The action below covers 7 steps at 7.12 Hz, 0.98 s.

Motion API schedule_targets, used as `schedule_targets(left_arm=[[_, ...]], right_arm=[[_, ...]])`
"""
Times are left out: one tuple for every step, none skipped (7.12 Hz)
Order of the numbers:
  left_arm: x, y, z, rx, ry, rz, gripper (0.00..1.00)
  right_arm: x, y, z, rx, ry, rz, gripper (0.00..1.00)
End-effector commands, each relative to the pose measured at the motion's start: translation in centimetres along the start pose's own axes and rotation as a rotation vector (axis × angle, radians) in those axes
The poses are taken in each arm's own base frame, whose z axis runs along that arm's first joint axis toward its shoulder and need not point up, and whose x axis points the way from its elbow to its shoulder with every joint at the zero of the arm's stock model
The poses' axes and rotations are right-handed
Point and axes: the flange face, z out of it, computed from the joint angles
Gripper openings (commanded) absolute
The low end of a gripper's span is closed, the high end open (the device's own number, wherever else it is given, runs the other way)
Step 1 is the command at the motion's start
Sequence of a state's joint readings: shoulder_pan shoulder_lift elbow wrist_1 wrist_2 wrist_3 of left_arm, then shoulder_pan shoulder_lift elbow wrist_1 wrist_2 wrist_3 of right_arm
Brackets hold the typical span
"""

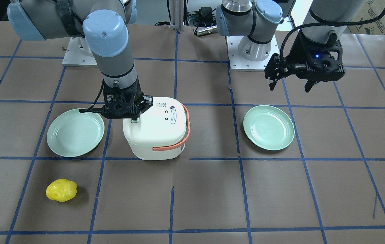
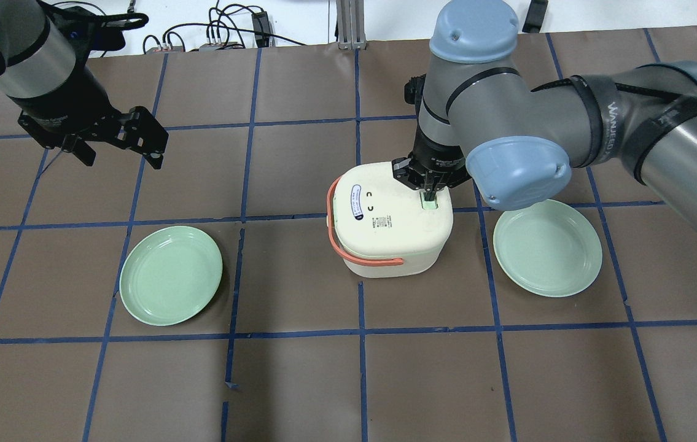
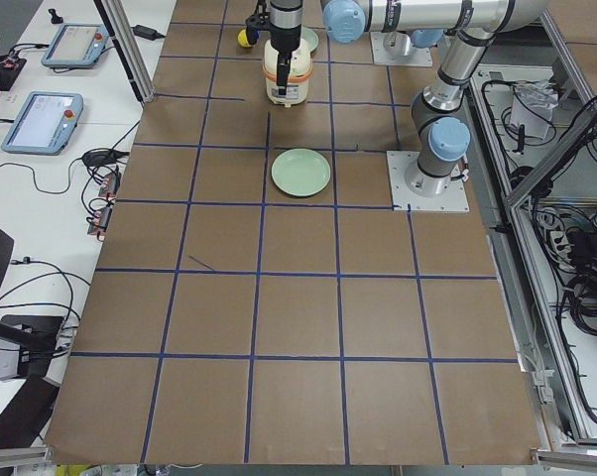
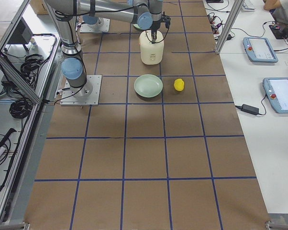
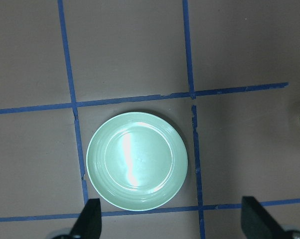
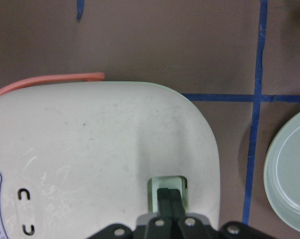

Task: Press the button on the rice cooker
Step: 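Press down on the green button with the closed right gripper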

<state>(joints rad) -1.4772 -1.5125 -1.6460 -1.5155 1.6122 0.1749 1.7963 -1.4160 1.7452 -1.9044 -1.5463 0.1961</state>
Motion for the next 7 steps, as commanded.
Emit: schedule_targets(left_arm=[[0.0,0.0,0.0,0.000,0.000,0.000,1.00],[0.0,0.0,0.0,0.000,0.000,0.000,1.00],[0.0,0.0,0.0,0.000,0.000,0.000,1.00],[0.0,0.0,0.0,0.000,0.000,0.000,1.00],[0.0,0.0,0.0,0.000,0.000,0.000,1.00],[0.0,0.0,0.0,0.000,0.000,0.000,1.00],[-0.1,0.0,0.0,0.000,0.000,-0.001,1.00]], right_arm=[[-0.1,0.0,-0.1,0.001,-0.011,0.002,0.08],[-0.1,0.0,0.0,0.003,-0.015,0.002,0.08],[-0.2,-0.1,-0.1,0.005,-0.015,0.002,0.08],[-0.2,-0.3,-0.5,0.012,-0.017,-0.002,0.08],[-0.1,-0.3,-1.1,0.025,-0.017,0.004,0.10],[0.9,-0.8,-2.0,0.036,-0.018,0.019,0.15],[0.5,-1.3,-3.7,0.064,-0.020,0.014,0.21]])
